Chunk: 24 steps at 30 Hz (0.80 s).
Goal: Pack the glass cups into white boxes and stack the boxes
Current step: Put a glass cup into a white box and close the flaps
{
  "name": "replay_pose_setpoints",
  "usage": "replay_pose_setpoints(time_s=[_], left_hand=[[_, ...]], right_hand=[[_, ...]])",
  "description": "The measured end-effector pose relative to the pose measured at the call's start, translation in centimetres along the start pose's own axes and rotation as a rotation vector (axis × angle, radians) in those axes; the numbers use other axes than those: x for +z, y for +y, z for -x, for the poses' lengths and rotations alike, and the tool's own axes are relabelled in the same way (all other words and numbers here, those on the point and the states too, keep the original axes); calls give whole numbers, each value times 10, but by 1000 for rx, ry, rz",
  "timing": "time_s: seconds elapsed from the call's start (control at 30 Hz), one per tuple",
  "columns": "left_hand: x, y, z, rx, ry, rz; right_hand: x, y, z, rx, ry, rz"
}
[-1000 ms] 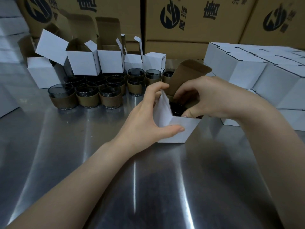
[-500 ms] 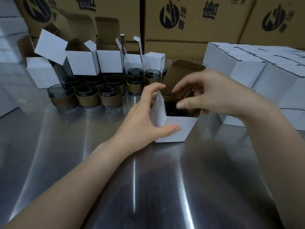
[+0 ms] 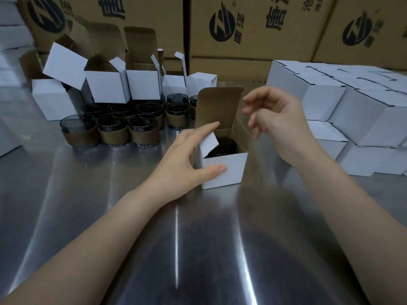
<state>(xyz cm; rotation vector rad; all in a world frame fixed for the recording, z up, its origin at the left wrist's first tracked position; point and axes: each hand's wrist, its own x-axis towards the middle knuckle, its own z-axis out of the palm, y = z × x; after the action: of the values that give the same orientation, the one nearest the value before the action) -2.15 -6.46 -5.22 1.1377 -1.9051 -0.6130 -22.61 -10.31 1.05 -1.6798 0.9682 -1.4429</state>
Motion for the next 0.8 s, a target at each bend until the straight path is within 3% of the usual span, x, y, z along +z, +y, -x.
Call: replay_pose_setpoints(time_s=[0.27, 0.8], left_hand=[[-2, 5, 0, -84, -81, 146], [-5, 17, -5, -118, 117, 469]], right_hand=[[1, 15, 2, 182, -187, -2], [11, 28, 4, 139, -328, 53]])
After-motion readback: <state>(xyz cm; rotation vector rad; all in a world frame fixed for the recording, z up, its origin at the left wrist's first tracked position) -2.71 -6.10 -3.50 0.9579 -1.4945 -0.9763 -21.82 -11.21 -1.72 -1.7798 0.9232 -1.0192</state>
